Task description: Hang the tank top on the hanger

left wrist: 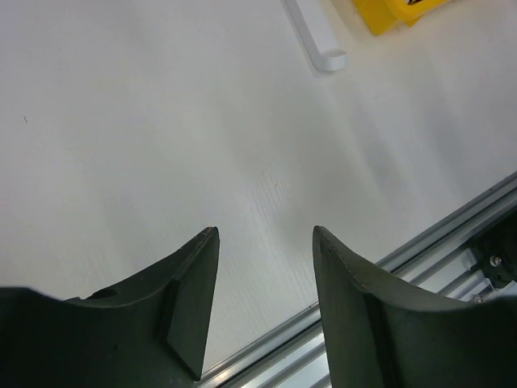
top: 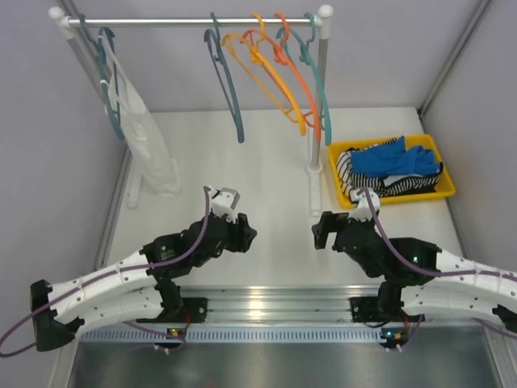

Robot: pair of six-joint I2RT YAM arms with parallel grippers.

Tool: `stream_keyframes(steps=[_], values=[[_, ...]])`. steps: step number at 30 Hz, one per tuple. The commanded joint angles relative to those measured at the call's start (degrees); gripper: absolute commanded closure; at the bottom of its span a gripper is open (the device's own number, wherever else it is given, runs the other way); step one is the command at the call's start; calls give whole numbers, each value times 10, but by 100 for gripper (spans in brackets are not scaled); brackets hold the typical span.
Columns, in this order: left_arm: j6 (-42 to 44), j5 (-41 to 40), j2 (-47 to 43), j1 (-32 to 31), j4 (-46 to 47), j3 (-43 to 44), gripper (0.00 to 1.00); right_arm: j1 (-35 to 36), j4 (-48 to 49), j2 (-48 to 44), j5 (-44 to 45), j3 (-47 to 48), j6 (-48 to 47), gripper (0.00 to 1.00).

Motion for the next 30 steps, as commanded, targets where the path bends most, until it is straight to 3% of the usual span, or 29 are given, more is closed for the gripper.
stream_keyframes(steps=[1, 10, 13, 14, 20, 26, 30], values=[[8, 0, -4, -3, -7, 26, 45, 5, 22, 7, 0, 6, 2, 0], [19, 11, 2, -3, -20, 40, 45, -18, 8, 58, -16, 48, -29, 0], [25, 10, 3, -3, -21, 44, 45, -101, 12, 66, -88, 68, -61, 0], [26, 11, 5, -3, -23, 47, 45, -165, 15, 67, -114, 75, -80, 0], [39, 17, -1, -3, -20, 57, 44, -391, 21, 93, -234, 129, -133, 0], [52, 30, 3, -3, -18, 65, 44, -593, 51, 170, -334, 169, -152, 1], [51, 38, 10, -3, -22, 68, 44, -678, 80, 267, -364, 212, -159, 6]])
